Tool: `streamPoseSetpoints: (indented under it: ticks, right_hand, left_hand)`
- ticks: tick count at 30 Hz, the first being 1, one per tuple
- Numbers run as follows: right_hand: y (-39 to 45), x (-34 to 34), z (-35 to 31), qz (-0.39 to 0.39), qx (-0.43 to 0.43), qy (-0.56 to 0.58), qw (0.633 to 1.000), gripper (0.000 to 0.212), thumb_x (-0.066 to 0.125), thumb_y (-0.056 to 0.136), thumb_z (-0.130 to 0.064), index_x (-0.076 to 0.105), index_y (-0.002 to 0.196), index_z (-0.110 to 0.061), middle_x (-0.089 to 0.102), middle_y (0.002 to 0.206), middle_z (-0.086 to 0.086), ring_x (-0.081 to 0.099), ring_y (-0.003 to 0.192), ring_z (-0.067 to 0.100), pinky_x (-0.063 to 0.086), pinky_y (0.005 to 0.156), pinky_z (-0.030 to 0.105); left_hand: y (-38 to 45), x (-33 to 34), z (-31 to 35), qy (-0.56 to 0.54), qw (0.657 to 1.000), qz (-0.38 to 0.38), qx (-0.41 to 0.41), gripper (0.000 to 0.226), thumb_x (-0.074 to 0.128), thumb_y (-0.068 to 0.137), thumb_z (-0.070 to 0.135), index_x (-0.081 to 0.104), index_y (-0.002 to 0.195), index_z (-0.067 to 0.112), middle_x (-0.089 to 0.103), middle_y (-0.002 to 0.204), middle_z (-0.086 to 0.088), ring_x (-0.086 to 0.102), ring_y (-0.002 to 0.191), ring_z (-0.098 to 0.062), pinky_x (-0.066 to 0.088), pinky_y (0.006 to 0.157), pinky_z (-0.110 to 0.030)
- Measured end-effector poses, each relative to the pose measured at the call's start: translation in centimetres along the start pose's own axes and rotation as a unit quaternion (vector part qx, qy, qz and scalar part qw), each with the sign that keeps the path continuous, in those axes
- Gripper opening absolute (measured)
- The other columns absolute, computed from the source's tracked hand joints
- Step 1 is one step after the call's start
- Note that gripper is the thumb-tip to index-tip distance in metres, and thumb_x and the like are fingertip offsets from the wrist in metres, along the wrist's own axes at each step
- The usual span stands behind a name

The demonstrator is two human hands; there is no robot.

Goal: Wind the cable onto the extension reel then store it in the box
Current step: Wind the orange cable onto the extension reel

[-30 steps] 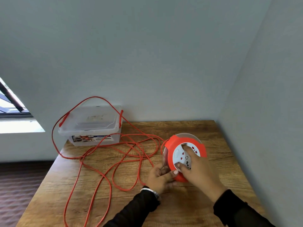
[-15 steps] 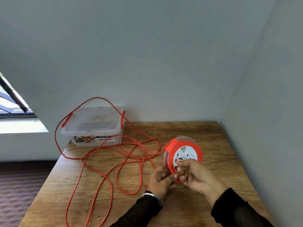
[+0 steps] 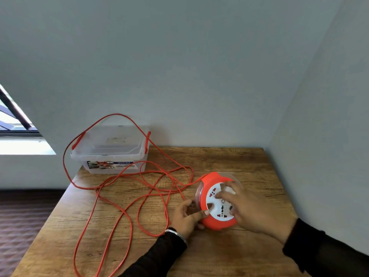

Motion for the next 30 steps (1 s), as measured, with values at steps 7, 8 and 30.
streamPoseSetpoints:
  ticks: [7, 8, 30]
  right_hand:
    - [1.0, 3.0, -1.6, -0.153, -0.130, -0.183, 0.962, 0.065, 0.053, 0.091, -0.019, 0.020, 0.138, -0.049, 0.041, 0.130, 0.018, 0.061, 0.090, 0.036, 0.052, 0.068, 0.040]
    - [1.2, 3.1, -1.6, -0.169, -0.138, -0.193, 0.957, 0.067, 0.053, 0.091, -0.017, 0.019, 0.139, -0.050, 0.042, 0.128, 0.020, 0.061, 0.086, 0.036, 0.049, 0.063, 0.038]
    - [1.4, 4.0, 3.6, 0.033, 0.209, 0.116, 0.970, 0.083, 0.051, 0.075, -0.071, 0.028, 0.145, -0.033, 0.056, 0.136, -0.003, 0.055, 0.119, 0.021, 0.044, 0.085, 0.030]
  left_hand:
    - [-0.2, -0.3, -0.3, 0.031, 0.998, -0.046, -0.016, 0.045, 0.078, 0.062, 0.007, 0.062, 0.100, -0.012, 0.068, 0.085, -0.011, 0.063, 0.060, -0.025, 0.052, 0.040, -0.027]
    - [-0.2, -0.4, -0.3, 0.032, 0.998, -0.049, -0.016, 0.045, 0.077, 0.063, 0.005, 0.061, 0.100, -0.013, 0.068, 0.086, -0.012, 0.063, 0.060, -0.025, 0.052, 0.040, -0.027]
    - [-0.4, 1.2, -2.2, -0.034, 0.999, 0.015, -0.008, 0.030, 0.075, 0.074, -0.001, 0.063, 0.099, 0.010, 0.068, 0.090, -0.013, 0.068, 0.073, -0.022, 0.058, 0.049, -0.031]
Point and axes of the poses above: each hand's wrist, its own y-axis towards the middle knuckle, its own x-axis out of the palm, z = x × y, the point moved 9 cm from there along y, towards the middle knuckle
